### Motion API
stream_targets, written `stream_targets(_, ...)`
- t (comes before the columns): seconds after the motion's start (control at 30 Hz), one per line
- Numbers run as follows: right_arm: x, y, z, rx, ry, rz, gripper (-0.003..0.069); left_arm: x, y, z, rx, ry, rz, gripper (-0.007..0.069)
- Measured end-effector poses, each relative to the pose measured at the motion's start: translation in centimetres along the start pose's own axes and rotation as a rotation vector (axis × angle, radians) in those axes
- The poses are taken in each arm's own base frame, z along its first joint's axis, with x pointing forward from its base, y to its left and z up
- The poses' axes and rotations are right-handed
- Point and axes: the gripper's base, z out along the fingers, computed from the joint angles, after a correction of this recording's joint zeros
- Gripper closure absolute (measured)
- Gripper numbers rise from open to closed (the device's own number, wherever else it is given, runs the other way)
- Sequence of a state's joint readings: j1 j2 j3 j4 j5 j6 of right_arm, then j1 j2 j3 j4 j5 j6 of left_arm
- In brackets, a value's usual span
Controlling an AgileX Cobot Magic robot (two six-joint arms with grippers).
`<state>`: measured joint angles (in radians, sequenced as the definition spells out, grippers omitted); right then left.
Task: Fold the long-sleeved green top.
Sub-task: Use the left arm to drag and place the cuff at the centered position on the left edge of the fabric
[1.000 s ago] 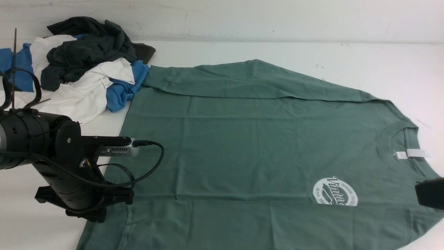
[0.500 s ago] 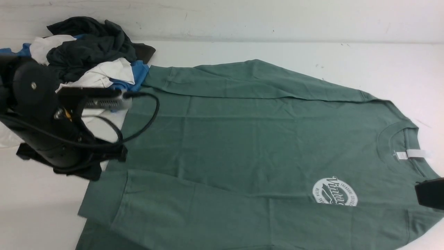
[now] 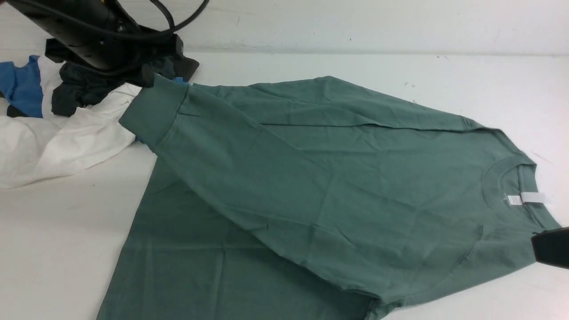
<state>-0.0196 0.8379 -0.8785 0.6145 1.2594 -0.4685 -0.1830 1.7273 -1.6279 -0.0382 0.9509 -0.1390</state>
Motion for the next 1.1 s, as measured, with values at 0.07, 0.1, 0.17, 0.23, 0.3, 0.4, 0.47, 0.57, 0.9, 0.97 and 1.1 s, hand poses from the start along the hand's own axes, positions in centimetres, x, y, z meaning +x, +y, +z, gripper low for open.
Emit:
stream_targets(0.07,0.0,0.0,0.0,0.0,0.0,0.0,0.0673,0.1,0.1,1.3,-0.008,0.029,0.006,0.0622)
stream_targets(0.1,0.0,0.0,0.0,0.0,0.0,0.0,0.0673,0.3,0.2,2.8,-0.016,0.061,0.009,0.0622)
stream_targets(0.17,0.0,0.0,0.0,0.0,0.0,0.0,0.0673,0.6,0.3,4.6,-0.024,0.102,0.014,0.0622)
stream_targets(0.23,0.0,0.0,0.0,0.0,0.0,0.0,0.0673,1.0,0.5,6.2,-0.034,0.138,0.024,0.0622)
stream_targets(0.3,0.0,0.0,0.0,0.0,0.0,0.001,0.0673,1.1,0.6,6.8,-0.041,0.152,0.031,0.0622)
stream_targets(0.4,-0.1,-0.2,0.2,0.003,0.011,0.007,0.0673,1.3,0.8,7.8,-0.062,0.168,0.046,0.0622)
stream_targets(0.47,-0.3,-0.5,0.5,0.012,0.035,0.014,0.0673,1.3,0.9,8.0,-0.068,0.166,0.053,0.0622)
stream_targets(0.57,-1.0,-0.5,1.7,0.004,0.105,-0.031,0.0672,1.1,0.9,8.1,-0.07,0.144,0.058,0.0622)
stream_targets(0.9,-1.4,3.4,12.2,0.097,0.411,-0.259,0.065,1.2,1.1,9.7,-0.087,0.15,0.082,0.0623)
stream_targets(0.97,-1.4,3.6,13.0,0.135,0.409,-0.29,0.0641,1.3,1.2,9.9,-0.088,0.154,0.082,0.0623)
stream_targets(1.1,-1.3,4.4,16.5,0.199,0.384,-0.34,0.0559,1.4,1.2,10.2,-0.089,0.161,0.082,0.0623)
